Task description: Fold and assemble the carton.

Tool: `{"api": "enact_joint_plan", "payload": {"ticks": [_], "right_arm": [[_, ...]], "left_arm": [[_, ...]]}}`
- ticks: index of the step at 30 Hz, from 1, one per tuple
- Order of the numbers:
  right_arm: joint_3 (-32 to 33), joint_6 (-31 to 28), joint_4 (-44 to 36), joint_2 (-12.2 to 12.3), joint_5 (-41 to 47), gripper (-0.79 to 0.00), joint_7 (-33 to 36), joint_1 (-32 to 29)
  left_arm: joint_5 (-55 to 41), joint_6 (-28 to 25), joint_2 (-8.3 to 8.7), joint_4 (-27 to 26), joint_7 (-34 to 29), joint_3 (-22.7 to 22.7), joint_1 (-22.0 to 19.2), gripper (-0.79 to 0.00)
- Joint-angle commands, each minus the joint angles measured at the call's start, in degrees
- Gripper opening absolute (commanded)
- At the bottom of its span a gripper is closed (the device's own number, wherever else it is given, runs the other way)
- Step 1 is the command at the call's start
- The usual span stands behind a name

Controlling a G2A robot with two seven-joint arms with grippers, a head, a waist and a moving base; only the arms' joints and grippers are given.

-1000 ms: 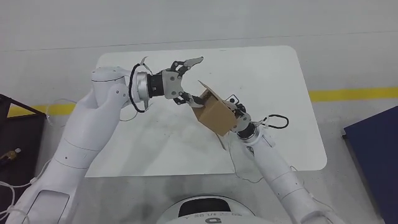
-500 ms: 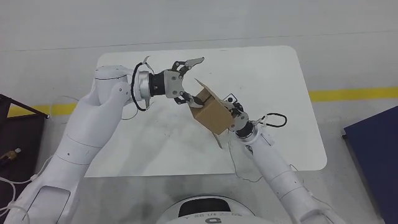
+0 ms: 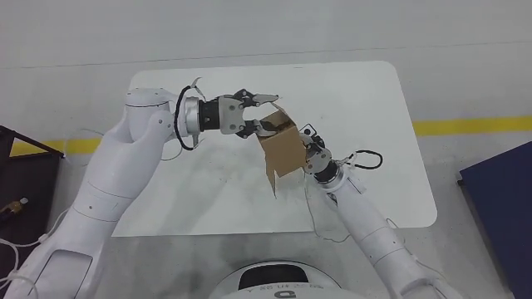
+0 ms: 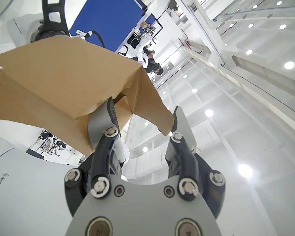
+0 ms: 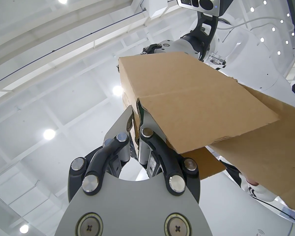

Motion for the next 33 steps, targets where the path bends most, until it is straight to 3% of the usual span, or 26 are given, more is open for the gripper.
{"api": "enact_joint_plan", "payload": {"ticks": [1,9,18,27,33], "right_arm": [[0.03,-0.04,0.05,-0.01,0.08,-0.785,-0.02,0.02],[0.01,0.03,0.32,-0.06,0.33,-0.785,0.02,0.27],[-0.03,-0.24,0.56,-0.08,0.05,-0.785,0.25,0.52],[0.09,-0.12,0.51,-0.12,0.48,-0.785,-0.17,0.57],[-0.06,0.02,0.61,-0.2,0.6,-0.785,-0.64,0.84]], "left_arm": [[0.26,0.46,0.18,-0.5,0.11,-0.33,0.3,-0.419],[0.77,2.96,1.17,-3.78,0.93,-2.87,2.09,-0.419],[1.6,5.6,2.26,-5.94,1.54,-4.57,5.07,-0.32],[1.24,5.66,3.44,-7.94,1.31,-7.22,7.34,-0.299],[0.36,5.66,4.38,-9.01,1.43,-8.18,9.39,-0.206]]}}
